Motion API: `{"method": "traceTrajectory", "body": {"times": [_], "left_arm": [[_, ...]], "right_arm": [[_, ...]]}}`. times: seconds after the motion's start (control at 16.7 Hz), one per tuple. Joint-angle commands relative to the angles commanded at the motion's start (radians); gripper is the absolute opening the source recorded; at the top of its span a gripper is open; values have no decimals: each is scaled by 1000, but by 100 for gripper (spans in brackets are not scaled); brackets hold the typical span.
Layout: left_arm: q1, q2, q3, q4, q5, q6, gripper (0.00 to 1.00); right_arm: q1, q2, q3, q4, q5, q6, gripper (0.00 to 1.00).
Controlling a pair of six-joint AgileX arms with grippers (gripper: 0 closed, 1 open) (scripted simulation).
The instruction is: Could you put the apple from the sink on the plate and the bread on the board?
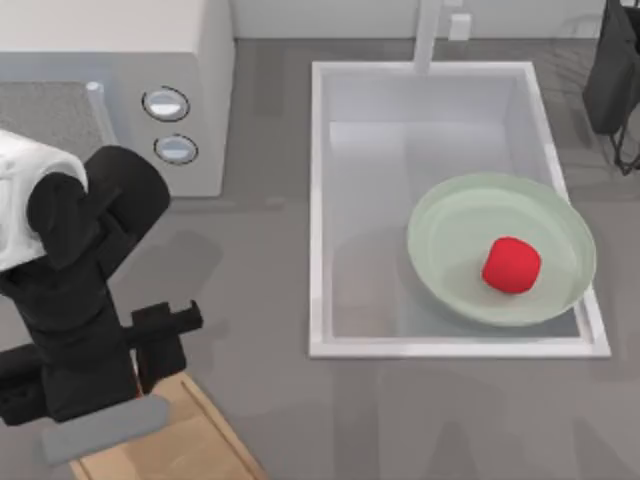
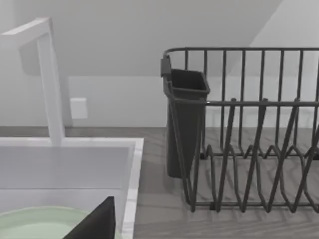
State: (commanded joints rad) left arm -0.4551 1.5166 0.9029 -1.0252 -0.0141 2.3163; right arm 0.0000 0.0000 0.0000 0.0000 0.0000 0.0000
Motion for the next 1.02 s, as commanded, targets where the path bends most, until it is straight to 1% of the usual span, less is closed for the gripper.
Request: {"method": "traceTrajectory", "body": {"times": [0.24, 0.42, 0.84, 1.02], "left_arm": [[-68, -57, -22, 15, 12, 205, 0], [-105, -89, -32, 25, 18, 280, 0], [-102, -86, -30, 26, 18, 281, 0], [-105, -71, -47, 50, 20, 282, 0]], "right_arm": [[0, 0, 0, 0, 0, 0, 100], [0, 0, 0, 0, 0, 0, 100], [0, 0, 0, 0, 0, 0, 100], [0, 0, 0, 0, 0, 0, 100]]}}
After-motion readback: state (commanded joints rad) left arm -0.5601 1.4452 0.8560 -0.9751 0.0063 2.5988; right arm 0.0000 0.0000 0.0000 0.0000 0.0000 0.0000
